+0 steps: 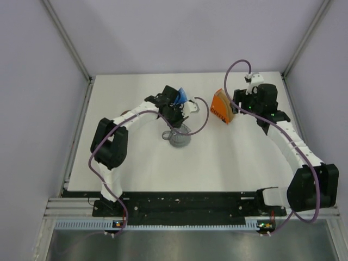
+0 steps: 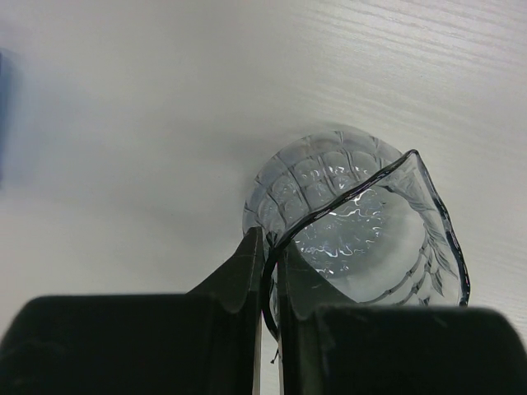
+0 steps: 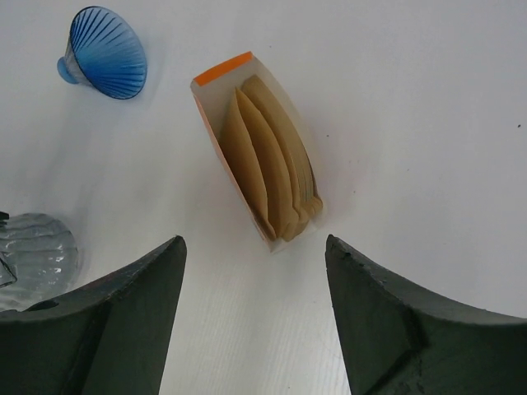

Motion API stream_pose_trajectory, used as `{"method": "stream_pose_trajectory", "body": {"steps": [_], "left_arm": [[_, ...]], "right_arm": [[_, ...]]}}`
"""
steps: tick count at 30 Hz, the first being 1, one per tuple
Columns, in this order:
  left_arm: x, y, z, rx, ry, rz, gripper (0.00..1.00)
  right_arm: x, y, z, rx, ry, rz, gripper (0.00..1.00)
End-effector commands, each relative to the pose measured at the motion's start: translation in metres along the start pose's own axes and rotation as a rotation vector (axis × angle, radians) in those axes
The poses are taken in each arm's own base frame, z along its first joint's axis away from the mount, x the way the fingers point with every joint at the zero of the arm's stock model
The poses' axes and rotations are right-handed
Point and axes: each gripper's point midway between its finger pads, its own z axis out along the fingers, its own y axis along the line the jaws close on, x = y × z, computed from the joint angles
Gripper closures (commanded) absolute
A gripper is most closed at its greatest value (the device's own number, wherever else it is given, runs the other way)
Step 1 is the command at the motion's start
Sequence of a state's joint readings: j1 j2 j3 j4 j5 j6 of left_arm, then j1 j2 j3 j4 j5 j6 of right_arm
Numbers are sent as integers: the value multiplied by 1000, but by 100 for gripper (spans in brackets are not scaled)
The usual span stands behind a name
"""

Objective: Place the coffee filter in the dripper

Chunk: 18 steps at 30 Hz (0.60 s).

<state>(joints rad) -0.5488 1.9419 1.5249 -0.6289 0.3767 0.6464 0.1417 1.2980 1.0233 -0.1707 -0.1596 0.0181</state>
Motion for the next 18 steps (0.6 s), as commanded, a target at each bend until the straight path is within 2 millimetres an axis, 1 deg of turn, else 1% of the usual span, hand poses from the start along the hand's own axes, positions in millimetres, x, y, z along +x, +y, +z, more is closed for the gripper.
{"method": "stream_pose_trajectory", "body": {"steps": [1,3,5,7,10,14,15,16,18], "left_arm": [[-6,4,-3,-34,-26,52,92],[-10,5,-7,-39,-32,40,71],[-17,4,-15,-34,-40,29,53],[-27,6,-25,-43,-55,24,42],[-44,9,-47,-68,-70,12,26],[-71,10,-86,-88,-99,-6,23],[-76,8,-96,-92,-109,-12,19],[-83,11,-106,-115,-121,-32,19],[-89,22,-121,-170,-144,-86,15]], "right_arm": [[-30,8,-3,-29,-56,-7,32],[-29,8,-4,-34,-49,-6,32],[-29,9,-4,-35,-46,-7,32],[-29,11,-5,-47,-44,-4,32],[-33,18,-7,-80,-51,6,32],[-42,28,-9,-122,-60,27,33],[-45,31,-9,-131,-63,21,34],[-50,37,-10,-142,-70,10,34],[-54,47,-9,-162,-73,-13,34]]}}
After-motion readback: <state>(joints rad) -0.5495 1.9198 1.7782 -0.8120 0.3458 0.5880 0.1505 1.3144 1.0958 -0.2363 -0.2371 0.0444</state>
